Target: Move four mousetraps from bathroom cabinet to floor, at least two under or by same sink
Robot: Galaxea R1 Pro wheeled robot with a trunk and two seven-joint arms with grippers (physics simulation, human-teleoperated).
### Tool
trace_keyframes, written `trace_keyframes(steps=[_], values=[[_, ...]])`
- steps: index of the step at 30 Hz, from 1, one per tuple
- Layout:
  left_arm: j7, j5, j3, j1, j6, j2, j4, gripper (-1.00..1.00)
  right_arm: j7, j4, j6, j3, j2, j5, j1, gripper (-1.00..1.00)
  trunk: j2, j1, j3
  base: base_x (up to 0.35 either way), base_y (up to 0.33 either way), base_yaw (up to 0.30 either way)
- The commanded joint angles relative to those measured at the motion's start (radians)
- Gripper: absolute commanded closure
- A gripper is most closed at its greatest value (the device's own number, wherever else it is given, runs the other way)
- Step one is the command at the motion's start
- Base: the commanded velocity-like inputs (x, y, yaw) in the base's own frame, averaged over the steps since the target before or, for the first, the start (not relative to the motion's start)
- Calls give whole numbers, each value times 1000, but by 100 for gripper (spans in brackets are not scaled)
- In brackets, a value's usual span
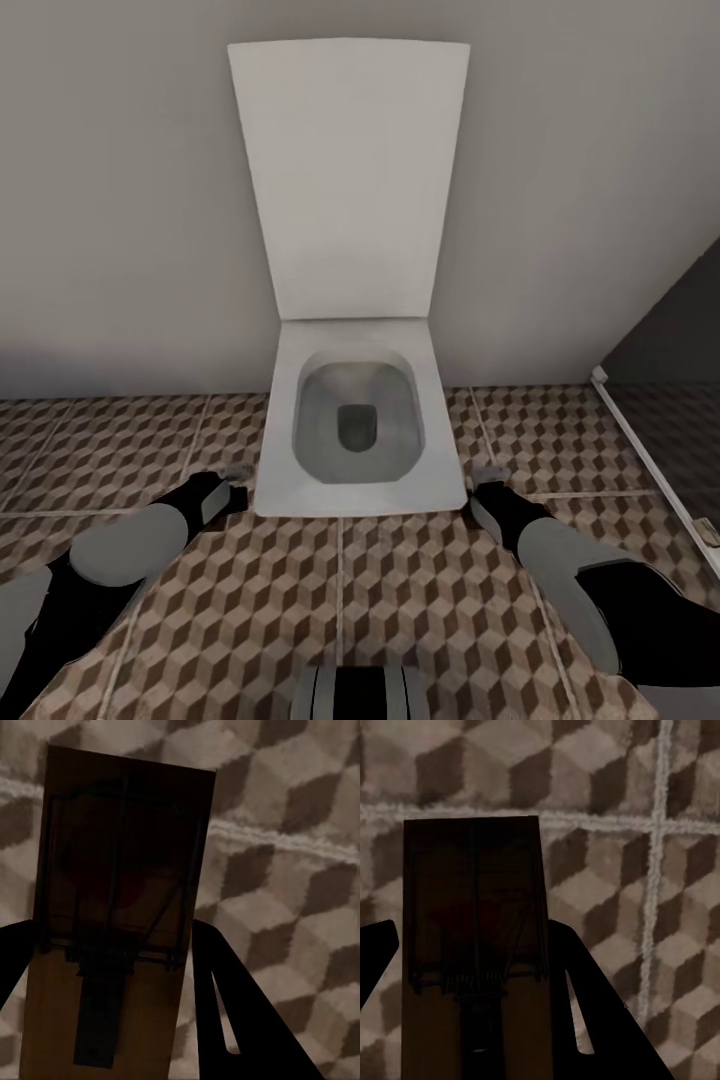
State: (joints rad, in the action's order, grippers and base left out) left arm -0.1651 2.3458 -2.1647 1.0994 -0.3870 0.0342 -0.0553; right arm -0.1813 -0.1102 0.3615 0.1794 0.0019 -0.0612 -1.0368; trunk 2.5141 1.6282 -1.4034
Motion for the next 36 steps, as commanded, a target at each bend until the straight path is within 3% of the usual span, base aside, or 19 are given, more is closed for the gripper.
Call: trace_keyframes(steps=[1,7,15,28,36], values=[[-2,10,-8,1,-4,-1,0,100,-4,-2,5,8,0,-6,0,100,1,0,-5,0,0,0],[-2,10,-7,1,-4,-4,0,100,-4,-2,-17,8,0,-6,0,100,2,3,-28,0,0,0],[-2,10,-7,1,-4,-3,0,100,-5,-2,-20,8,-2,-6,1,100,2,3,-28,28,-12,0],[-3,10,-6,1,-3,-1,-1,100,-5,-2,-21,8,-3,-6,1,100,2,3,-28,304,-16,0],[-5,10,-3,1,62,0,0,100,-6,-3,-21,8,-4,-6,1,100,2,3,-28,38,0,0]])
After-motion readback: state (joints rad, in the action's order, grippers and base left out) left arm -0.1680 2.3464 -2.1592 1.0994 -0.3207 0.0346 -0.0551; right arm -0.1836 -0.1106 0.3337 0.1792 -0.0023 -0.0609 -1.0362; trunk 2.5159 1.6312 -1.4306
